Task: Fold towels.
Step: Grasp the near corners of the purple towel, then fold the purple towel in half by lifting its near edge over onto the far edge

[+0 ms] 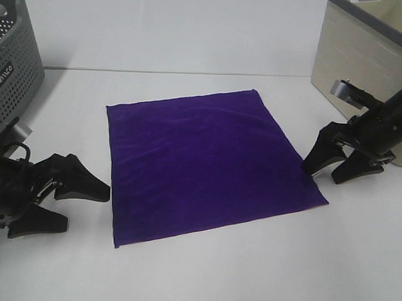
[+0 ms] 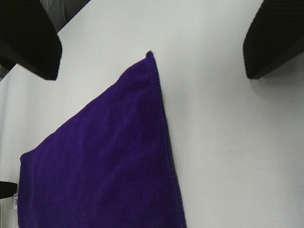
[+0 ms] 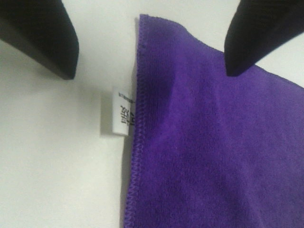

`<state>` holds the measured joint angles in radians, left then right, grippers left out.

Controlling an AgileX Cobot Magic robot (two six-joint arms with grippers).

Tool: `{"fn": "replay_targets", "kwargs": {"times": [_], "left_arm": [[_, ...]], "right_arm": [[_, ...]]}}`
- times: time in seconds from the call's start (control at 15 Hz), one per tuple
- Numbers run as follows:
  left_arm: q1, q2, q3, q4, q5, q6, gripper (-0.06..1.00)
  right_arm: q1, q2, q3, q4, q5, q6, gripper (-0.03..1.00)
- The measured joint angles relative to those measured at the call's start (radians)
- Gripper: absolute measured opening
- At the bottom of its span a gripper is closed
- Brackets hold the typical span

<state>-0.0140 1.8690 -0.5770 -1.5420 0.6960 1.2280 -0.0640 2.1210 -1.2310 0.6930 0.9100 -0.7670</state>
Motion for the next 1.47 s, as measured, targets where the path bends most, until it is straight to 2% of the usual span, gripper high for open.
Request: {"fn": "replay_targets", "kwargs": {"times": [0.13,0.27,0.4,0.47,0.6,0.8,0.87,0.93,1.0,1.07,1.13,1.2,1.4,1.47], "left_arm": [[-0.024,0.014,-0.035,0.028,-0.011,-0.043,0.95],[-0.088,0.062,-0.104,0.059,-0.002,-0.129,0.93],[-0.164,0.135,-0.193,0.074,0.045,-0.214,0.92],[-0.195,0.166,-0.241,0.116,0.078,-0.268,0.91],[-0.238,0.199,-0.350,0.258,0.098,-0.446,0.89],[-0.294,0.250,-0.500,0.465,0.124,-0.674,0.81],[-0.313,0.267,-0.543,0.510,0.125,-0.724,0.74],[-0.333,0.293,-0.598,0.559,0.112,-0.795,0.56],[-0.341,0.308,-0.618,0.587,0.096,-0.821,0.37],[-0.342,0.316,-0.628,0.607,0.081,-0.828,0.17],[-0.342,0.320,-0.633,0.621,0.079,-0.831,0.04],[-0.342,0.321,-0.635,0.631,0.076,-0.832,0.01],[-0.342,0.316,-0.640,0.690,0.098,-0.832,0.00],[-0.342,0.305,-0.640,0.744,0.120,-0.834,0.00]], "right_arm": [[0.059,-0.002,-0.002,-0.041,-0.031,0.024,0.78],[0.105,-0.007,-0.004,-0.101,-0.070,0.095,0.76],[0.109,-0.007,-0.004,-0.105,-0.078,0.138,0.76],[0.109,-0.008,-0.004,-0.099,-0.080,0.144,0.75],[0.124,0.014,-0.010,-0.054,-0.071,0.145,0.68],[0.204,0.046,-0.017,-0.007,-0.035,0.145,0.49],[0.232,0.053,-0.017,-0.007,-0.039,0.145,0.37],[0.272,0.058,-0.017,-0.011,-0.049,0.145,0.16],[0.286,0.060,-0.013,-0.011,-0.044,0.149,0.05],[0.292,0.060,-0.013,-0.011,-0.034,0.157,0.03],[0.293,0.060,-0.013,-0.011,-0.025,0.166,0.03],[0.295,0.060,-0.013,-0.011,-0.017,0.182,0.03],[0.295,0.046,-0.004,-0.018,0.011,0.210,0.03],[0.295,0.030,-0.002,-0.020,0.035,0.234,0.03]]}}
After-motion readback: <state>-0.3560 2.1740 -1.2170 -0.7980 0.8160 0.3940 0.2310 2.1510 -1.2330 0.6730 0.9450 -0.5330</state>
